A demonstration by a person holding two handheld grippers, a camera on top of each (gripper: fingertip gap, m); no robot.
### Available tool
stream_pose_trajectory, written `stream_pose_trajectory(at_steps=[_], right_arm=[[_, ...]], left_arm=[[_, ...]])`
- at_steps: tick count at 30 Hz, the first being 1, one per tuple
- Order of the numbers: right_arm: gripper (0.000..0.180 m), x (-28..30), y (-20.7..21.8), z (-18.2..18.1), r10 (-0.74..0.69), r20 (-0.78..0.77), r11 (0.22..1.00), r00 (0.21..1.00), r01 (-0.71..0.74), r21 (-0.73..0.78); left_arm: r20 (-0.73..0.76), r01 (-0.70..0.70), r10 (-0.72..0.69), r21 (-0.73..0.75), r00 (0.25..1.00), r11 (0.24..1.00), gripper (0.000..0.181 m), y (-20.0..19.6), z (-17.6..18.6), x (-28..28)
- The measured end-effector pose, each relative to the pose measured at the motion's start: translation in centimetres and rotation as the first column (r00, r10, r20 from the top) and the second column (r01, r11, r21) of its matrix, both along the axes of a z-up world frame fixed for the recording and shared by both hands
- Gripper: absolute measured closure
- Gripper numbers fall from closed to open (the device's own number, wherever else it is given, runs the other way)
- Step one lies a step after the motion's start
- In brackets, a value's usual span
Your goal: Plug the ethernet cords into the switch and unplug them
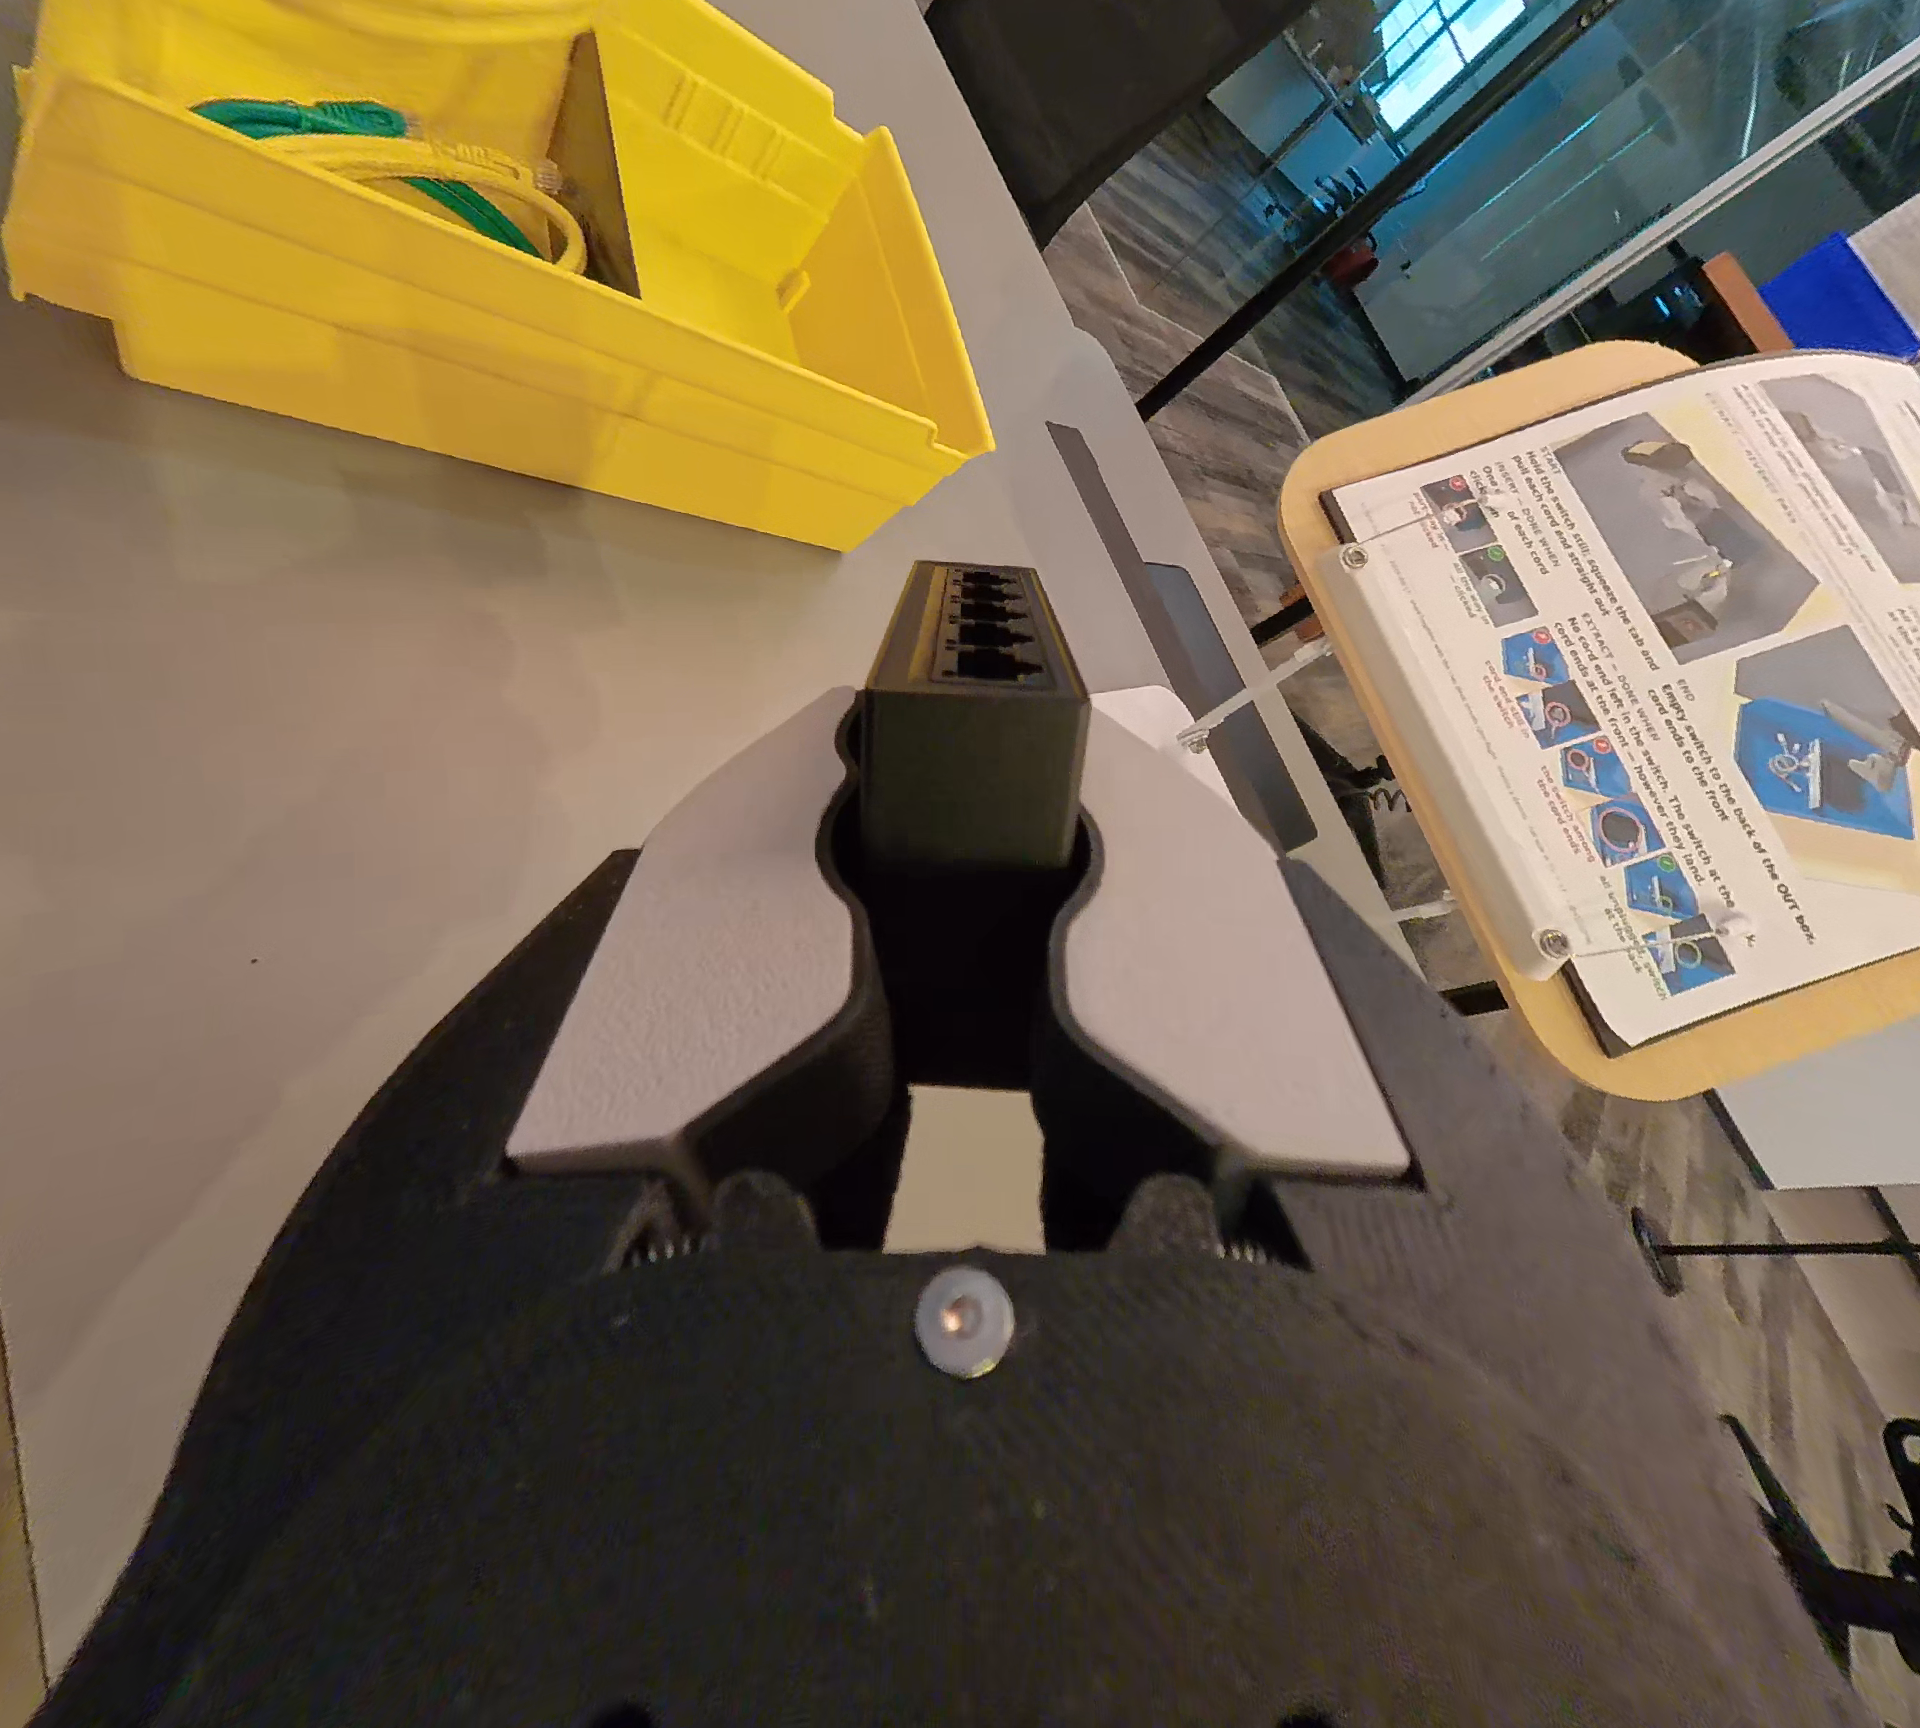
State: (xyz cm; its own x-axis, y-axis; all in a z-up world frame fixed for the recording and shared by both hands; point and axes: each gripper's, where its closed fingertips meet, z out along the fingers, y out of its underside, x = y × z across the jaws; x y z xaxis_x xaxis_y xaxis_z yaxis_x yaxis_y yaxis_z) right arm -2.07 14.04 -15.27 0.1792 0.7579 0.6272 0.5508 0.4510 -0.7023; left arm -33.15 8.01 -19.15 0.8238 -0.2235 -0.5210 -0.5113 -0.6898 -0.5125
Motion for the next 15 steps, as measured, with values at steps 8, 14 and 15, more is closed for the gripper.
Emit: stream_pose_trajectory(at_steps=[8, 14, 15], right_arm=[[0.146, 1.5, 1.1, 0.8, -0.05, -0.005, 0.999, 0.999, 0.05, 0.023], [0.15, 5.8, 3.9, 2.1, -0.17, -0.049, 0.984, 0.984, 0.172, 0.036], [0.15, 6.5, 4.2, 2.3, -0.185, -0.059, 0.982, 0.981, 0.187, 0.031]], left_arm=[[-0.045, 0.373, -0.373, 0.001, 0.927, 0.928, 0.169, 2.5, 5.3, 12.2], [0.203, 0.523, -0.492, -0.138, 0.846, 0.841, 0.169, 3.0, -1.2, 25.7], [0.193, 0.536, -0.506, -0.164, 0.84, 0.828, 0.168, 3.2, -3.2, 27.1]])
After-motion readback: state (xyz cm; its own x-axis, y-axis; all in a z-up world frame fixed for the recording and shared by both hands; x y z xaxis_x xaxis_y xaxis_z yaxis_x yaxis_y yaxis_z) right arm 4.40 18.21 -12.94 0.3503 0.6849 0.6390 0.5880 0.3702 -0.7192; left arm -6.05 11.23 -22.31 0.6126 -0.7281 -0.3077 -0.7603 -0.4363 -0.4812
